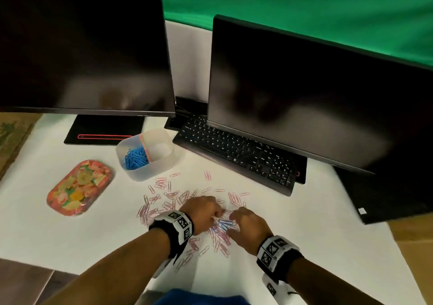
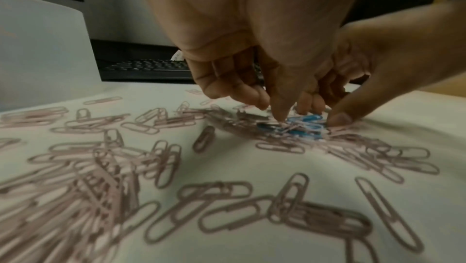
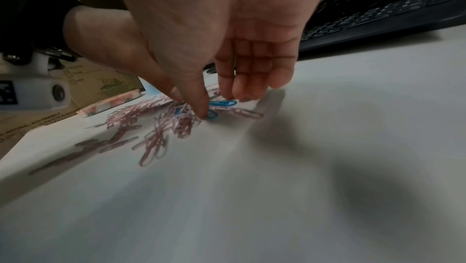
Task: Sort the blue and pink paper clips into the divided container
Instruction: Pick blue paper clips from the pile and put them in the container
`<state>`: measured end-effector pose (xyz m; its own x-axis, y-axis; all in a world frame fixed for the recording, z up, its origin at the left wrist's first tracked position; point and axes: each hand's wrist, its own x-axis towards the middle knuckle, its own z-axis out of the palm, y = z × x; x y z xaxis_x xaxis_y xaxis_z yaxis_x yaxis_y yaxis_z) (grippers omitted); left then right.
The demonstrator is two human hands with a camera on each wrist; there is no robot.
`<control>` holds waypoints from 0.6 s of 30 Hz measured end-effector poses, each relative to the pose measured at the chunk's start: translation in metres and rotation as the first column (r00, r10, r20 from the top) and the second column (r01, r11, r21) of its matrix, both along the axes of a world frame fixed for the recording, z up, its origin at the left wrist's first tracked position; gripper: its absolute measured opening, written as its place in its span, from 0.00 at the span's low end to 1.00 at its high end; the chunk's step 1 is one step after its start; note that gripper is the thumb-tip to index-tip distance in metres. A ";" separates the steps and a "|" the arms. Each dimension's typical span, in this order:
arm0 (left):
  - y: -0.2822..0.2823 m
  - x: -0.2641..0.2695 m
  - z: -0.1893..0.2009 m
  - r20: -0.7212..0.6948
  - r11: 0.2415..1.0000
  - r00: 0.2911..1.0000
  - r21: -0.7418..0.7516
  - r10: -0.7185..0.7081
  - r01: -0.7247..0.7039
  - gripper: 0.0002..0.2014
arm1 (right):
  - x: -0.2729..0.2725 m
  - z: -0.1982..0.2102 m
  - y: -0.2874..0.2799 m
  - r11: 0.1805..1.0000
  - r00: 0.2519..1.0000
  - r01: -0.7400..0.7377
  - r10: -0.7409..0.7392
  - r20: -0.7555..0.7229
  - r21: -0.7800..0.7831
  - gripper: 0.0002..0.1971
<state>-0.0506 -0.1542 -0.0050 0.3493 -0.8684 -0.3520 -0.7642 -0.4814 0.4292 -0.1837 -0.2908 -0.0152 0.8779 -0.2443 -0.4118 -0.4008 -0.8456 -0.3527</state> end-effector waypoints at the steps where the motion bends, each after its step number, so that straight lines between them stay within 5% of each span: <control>1: 0.000 0.000 -0.002 0.019 1.000 1.000 0.021 -0.019 0.019 0.11 | 0.001 0.000 0.001 1.000 1.000 -0.010 0.010 0.006 -0.015 0.18; 12: 0.014 0.014 -0.015 0.021 0.994 0.996 0.056 0.092 -0.093 0.06 | 0.009 -0.009 -0.001 1.000 1.000 -0.020 0.020 0.018 -0.019 0.12; 18: 0.014 0.017 -0.010 -0.197 0.946 0.938 -0.100 0.285 -0.309 0.08 | 0.008 -0.005 -0.011 0.977 0.991 0.114 -0.124 0.047 0.182 0.07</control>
